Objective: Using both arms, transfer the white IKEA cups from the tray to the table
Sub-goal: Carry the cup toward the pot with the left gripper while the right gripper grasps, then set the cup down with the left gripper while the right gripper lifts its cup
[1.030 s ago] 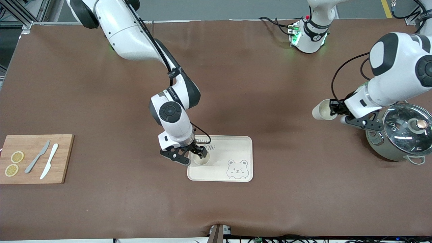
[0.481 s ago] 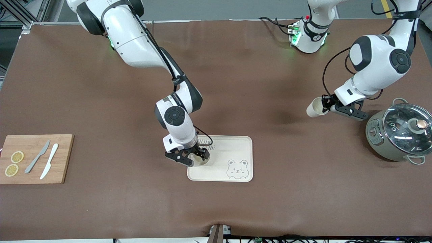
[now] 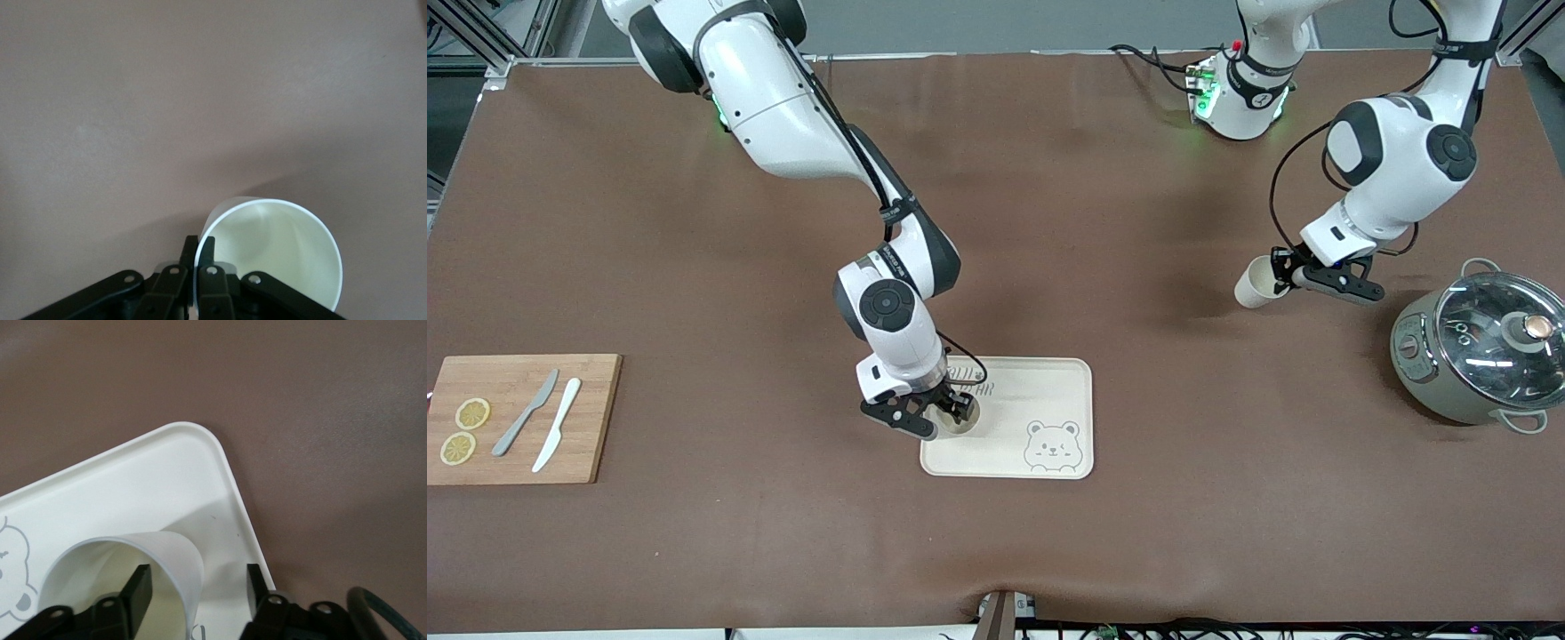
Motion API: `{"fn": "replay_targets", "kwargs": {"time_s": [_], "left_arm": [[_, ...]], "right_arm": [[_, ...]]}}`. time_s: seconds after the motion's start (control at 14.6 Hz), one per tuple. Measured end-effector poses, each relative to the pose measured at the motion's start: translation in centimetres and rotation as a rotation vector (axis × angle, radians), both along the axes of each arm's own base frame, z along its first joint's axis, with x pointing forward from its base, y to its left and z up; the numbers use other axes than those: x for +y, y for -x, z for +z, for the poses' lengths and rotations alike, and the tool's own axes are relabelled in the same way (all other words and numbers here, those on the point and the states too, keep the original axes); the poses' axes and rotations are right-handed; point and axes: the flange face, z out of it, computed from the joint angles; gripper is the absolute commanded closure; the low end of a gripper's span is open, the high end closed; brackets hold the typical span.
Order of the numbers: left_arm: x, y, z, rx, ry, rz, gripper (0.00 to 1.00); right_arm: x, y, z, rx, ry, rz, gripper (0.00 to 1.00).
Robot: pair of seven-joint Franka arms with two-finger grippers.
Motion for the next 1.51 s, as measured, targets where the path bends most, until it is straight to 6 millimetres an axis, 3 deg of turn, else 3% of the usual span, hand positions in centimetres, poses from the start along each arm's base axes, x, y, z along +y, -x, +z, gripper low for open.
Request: {"fn": "replay_targets", "kwargs": {"time_s": [0.21,0.27,0.62,0.76,0.82,0.89,0.96,1.3,1.51], "left_arm": [[-0.5,0.4,-1.8,-0.021,0.0,0.001,1.0],[-0.9,0.3,-2.4,-0.031,0.004,0.003,1.0],[-1.6,0.0,-6.1,-0.064,0.024,0.014,1.0],[-1.8,0.0,-6.7,-0.063,0.029,0.013,1.0],[-1.9,-0.1,-6.6,-0.065,0.03,0.012,0.87],[-2.0,-0.2,-6.6,-0.067,0.03,0.011,0.11],[-2.0,-0.3,-6.5,-0.07,0.031,0.01,0.0],[-2.7,-1.1,-5.7,-0.092,0.034,-0.001,0.0],[-2.8,-1.6,-4.8,-0.109,0.036,0.017,0.0]], "right_arm": [[-0.1,-0.1,0.0,-0.001,0.001,-0.001,0.97],[-0.1,-0.1,0.0,-0.001,0.002,-0.001,1.0],[-0.1,-0.1,0.0,-0.001,0.002,-0.002,1.0],[-0.1,-0.1,0.0,-0.001,0.002,-0.002,1.0],[-0.1,-0.1,0.0,-0.001,0.002,-0.002,1.0],[-0.1,-0.1,0.0,-0.002,0.002,-0.002,1.0],[-0.2,-0.2,0.2,-0.005,0.0,-0.003,1.0],[-0.8,-0.8,3.5,0.04,0.028,-0.016,1.0],[-2.2,-1.0,8.3,0.093,0.042,-0.003,1.0]]}}
